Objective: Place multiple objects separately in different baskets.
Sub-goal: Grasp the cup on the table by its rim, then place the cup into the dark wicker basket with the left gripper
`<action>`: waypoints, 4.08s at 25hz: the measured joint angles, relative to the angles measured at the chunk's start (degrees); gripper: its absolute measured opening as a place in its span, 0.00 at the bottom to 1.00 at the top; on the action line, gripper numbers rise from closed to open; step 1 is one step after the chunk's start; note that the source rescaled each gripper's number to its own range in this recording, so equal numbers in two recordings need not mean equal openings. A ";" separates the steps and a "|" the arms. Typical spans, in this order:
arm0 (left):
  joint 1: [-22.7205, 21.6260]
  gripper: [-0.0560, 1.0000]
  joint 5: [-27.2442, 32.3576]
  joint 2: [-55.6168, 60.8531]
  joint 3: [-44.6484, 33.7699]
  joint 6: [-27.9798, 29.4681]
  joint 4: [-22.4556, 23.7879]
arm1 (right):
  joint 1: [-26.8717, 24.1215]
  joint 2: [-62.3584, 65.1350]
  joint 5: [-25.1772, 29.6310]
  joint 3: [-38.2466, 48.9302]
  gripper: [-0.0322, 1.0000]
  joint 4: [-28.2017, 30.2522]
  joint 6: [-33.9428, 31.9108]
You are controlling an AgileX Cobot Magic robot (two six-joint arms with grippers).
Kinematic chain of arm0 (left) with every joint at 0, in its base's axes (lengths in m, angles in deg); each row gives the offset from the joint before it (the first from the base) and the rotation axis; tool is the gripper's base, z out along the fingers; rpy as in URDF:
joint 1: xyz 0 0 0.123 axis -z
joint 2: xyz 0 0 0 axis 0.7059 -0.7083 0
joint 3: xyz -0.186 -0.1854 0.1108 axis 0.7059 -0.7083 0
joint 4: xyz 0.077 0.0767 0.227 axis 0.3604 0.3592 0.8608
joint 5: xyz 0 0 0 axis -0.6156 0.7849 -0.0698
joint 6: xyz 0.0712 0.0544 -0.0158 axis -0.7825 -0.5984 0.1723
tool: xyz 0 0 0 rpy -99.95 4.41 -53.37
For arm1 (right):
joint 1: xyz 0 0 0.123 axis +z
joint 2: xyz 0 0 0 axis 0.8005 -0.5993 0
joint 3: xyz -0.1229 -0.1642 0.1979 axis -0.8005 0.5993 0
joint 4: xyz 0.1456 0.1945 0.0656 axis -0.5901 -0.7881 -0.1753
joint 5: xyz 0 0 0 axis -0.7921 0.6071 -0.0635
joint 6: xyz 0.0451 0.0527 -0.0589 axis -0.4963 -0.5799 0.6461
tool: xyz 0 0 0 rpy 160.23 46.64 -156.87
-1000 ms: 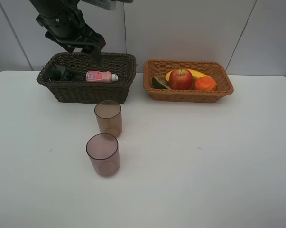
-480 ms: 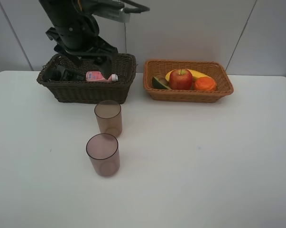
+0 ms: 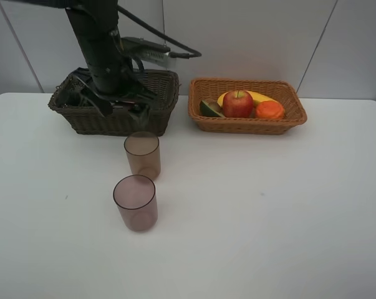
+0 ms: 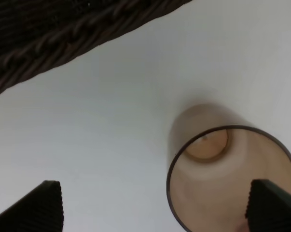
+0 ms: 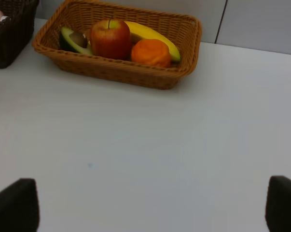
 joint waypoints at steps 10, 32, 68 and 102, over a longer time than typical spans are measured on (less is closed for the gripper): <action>0.00 1.00 0.00 -5.45 0.00 0.02 -0.23 | 0.00 0.00 0.00 0.00 0.98 0.00 0.00; 0.00 0.95 -0.11 -9.74 -0.11 0.17 -2.62 | 0.00 0.00 0.00 0.00 0.98 0.00 0.00; 0.00 0.05 2.59 -9.77 1.55 0.17 -4.49 | 0.00 0.00 0.00 0.00 0.98 0.00 0.00; -7.13 0.05 9.59 -9.81 28.31 -0.31 -2.52 | 0.00 0.00 0.00 0.00 0.98 0.00 0.00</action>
